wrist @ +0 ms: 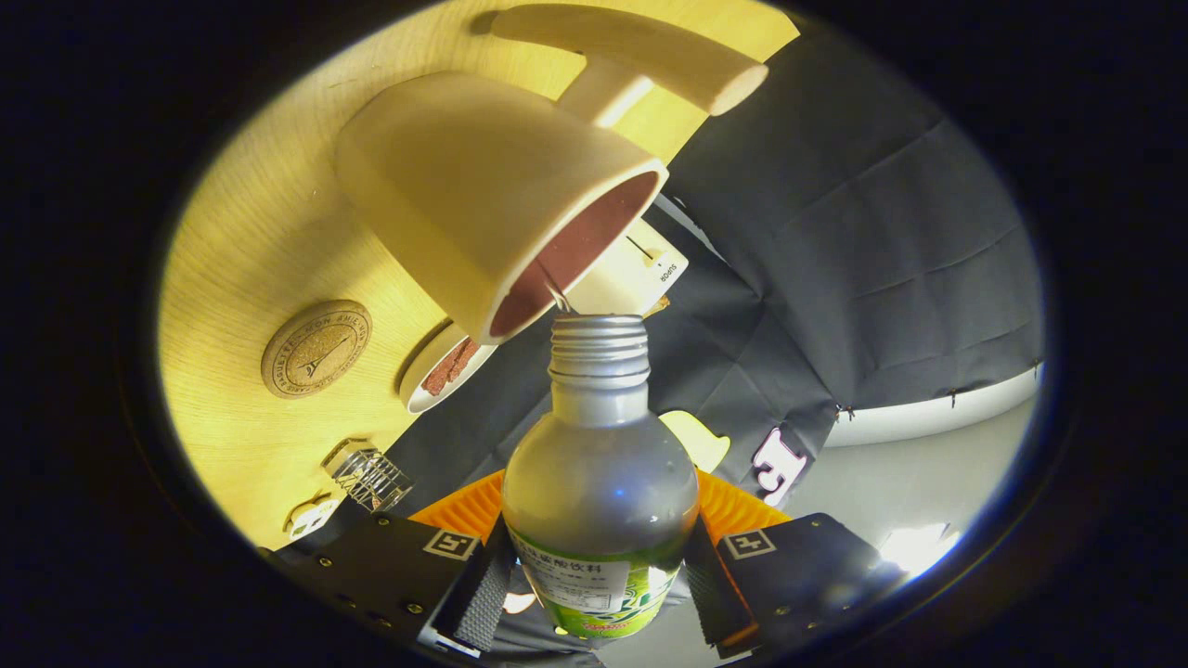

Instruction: Take the bottle from table, then pour the juice into the cup, finally place the bottle on the coaster

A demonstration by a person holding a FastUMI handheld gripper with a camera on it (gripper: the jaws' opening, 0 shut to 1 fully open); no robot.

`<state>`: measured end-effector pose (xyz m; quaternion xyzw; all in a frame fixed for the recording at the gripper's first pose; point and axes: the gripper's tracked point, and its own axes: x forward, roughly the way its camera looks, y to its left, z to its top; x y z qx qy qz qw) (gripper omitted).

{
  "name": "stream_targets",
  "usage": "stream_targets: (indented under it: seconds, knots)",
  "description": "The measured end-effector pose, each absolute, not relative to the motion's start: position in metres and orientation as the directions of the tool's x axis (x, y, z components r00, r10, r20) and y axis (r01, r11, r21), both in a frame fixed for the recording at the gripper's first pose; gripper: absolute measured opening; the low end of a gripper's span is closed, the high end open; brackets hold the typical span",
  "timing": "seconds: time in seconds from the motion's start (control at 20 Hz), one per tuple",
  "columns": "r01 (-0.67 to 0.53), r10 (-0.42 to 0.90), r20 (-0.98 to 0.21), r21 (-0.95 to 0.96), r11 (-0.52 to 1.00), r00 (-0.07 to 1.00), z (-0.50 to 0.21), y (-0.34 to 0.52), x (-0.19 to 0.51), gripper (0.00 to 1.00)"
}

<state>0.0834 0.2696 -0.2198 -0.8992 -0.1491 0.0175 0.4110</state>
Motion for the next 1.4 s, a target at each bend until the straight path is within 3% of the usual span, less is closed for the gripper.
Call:
stream_targets:
  seconds: [0.85,1.4]
  knots:
    - [0.271,0.293,0.101,-0.731,-0.626,0.951,-0.207,0.278,0.065,0.8]
    - [0.284,0.295,0.136,-0.79,-0.544,0.946,-0.204,0.27,0.065,0.8]
